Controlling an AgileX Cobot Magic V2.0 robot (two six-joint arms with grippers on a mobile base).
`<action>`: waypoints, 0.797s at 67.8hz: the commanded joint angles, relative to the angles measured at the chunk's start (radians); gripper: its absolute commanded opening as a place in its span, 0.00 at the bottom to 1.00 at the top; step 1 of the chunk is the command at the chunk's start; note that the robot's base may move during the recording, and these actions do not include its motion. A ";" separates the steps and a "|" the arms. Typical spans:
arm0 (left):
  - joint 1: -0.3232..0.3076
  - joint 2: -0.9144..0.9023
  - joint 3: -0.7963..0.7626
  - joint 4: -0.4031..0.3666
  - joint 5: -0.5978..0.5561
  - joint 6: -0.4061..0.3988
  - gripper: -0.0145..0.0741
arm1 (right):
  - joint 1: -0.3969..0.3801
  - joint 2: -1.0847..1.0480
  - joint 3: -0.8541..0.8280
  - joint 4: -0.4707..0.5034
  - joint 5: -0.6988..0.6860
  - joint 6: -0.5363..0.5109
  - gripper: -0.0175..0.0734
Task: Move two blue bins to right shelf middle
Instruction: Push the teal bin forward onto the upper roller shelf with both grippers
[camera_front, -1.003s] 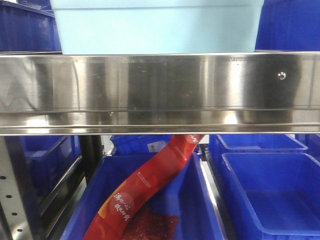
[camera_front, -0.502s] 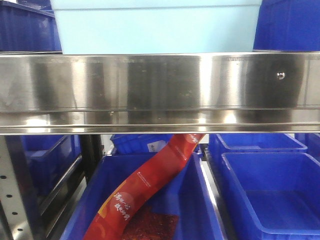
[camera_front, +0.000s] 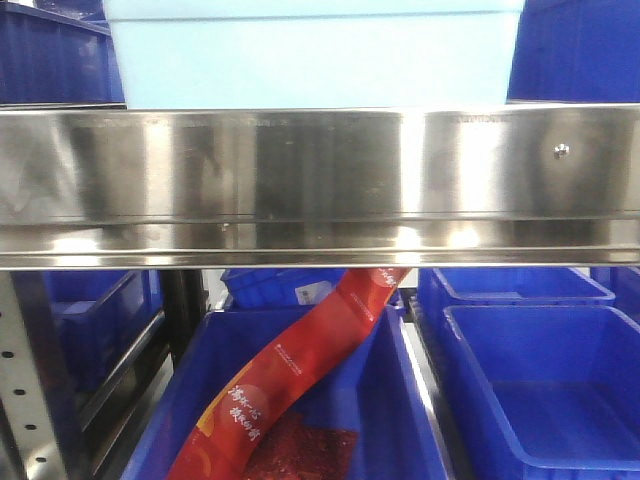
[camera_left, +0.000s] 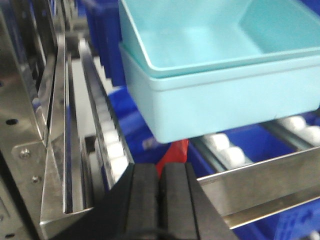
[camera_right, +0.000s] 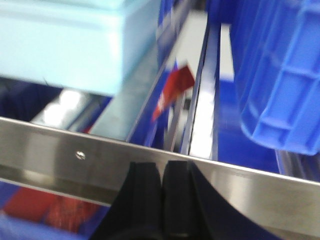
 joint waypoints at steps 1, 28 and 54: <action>-0.004 -0.062 0.036 -0.006 -0.050 -0.007 0.04 | -0.005 -0.099 0.043 -0.015 -0.057 -0.008 0.01; -0.004 -0.120 0.043 -0.003 -0.044 -0.007 0.04 | -0.005 -0.272 0.060 -0.015 -0.071 -0.008 0.01; -0.004 -0.120 0.043 -0.003 -0.044 -0.007 0.04 | -0.005 -0.272 0.060 -0.015 -0.071 -0.008 0.01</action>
